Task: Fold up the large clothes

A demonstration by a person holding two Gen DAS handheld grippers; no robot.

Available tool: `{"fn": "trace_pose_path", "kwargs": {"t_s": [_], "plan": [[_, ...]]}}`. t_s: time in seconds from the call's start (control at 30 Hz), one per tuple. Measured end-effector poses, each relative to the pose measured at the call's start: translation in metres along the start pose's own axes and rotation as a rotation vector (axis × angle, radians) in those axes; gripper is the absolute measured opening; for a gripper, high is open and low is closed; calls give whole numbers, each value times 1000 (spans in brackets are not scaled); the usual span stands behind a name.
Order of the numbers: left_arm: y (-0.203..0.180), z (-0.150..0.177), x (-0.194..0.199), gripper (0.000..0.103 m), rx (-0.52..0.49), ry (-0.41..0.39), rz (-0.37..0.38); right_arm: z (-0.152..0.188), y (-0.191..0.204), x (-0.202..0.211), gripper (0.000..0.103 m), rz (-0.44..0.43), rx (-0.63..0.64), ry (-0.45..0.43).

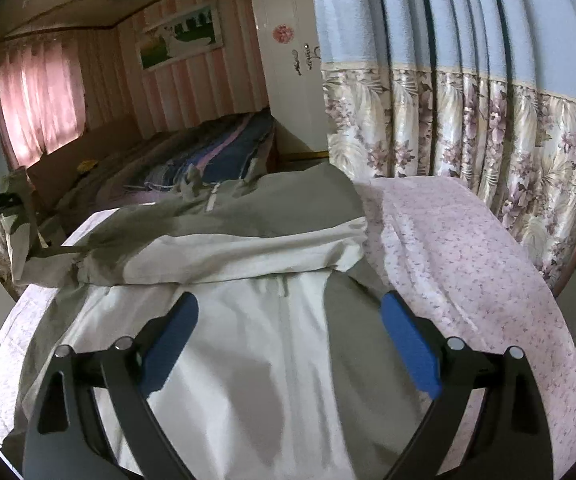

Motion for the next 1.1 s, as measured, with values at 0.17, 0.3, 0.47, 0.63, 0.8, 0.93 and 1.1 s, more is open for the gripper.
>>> {"fn": "trace_pose_path", "kwargs": {"t_s": [0.17, 0.3, 0.47, 0.63, 0.8, 0.93, 1.1], "plan": [[-99, 30, -25, 25, -101, 44, 80, -6, -17, -10, 93, 15, -23, 23], [-150, 59, -56, 25, -144, 110, 117, -19, -20, -16, 93, 11, -18, 32], [-167, 92, -86, 26, -153, 167, 110, -34, -8, -25, 93, 12, 14, 54], [-166, 100, -81, 29, -183, 173, 99, -46, 19, -39, 93, -26, 47, 58], [-148, 93, -69, 36, -223, 198, 122, -45, 40, -39, 93, -74, 2, 30], [-148, 93, -58, 38, -253, 215, 137, -37, 44, -28, 93, -52, -7, 3], [-156, 96, -35, 40, -252, 204, 200, -26, 25, -13, 93, -28, -59, -2]]}}
Point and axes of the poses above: each gripper's, at about its wrist camera, not at the fingertips, and x roughly against the way its jaws point, y to its left, z to its underside, the point moved 1 cm from there along -x, roughly the way its jaws point, and after that the axes turned 8 degrees about y, right-handed, at the moved point
